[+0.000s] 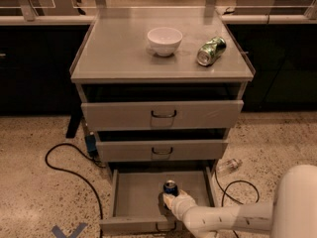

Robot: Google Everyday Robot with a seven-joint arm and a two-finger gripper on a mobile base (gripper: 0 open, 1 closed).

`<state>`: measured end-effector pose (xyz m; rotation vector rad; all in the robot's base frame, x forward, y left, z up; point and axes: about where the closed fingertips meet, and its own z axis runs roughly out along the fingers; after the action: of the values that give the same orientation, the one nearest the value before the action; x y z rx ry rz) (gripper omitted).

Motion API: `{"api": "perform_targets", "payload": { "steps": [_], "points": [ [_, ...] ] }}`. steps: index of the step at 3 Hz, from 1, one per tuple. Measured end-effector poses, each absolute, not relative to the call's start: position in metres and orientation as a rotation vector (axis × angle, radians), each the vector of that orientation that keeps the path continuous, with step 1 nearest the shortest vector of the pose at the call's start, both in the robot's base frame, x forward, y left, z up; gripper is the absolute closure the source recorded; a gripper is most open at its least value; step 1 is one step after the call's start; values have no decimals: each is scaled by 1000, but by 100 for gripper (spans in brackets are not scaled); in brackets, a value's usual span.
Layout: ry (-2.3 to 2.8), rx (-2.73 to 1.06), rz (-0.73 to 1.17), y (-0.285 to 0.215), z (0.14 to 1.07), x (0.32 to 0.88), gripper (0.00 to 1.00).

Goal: Place pepsi can into bottom drawer

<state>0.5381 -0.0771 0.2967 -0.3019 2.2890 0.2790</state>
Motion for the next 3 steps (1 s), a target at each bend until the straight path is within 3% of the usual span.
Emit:
{"api": "perform_targets", "payload": {
  "steps": [2, 3],
  "points": [
    [2330, -248, 287, -71, 252, 524, 100],
    [2297, -201, 281, -67, 230, 543, 100]
  ]
}}
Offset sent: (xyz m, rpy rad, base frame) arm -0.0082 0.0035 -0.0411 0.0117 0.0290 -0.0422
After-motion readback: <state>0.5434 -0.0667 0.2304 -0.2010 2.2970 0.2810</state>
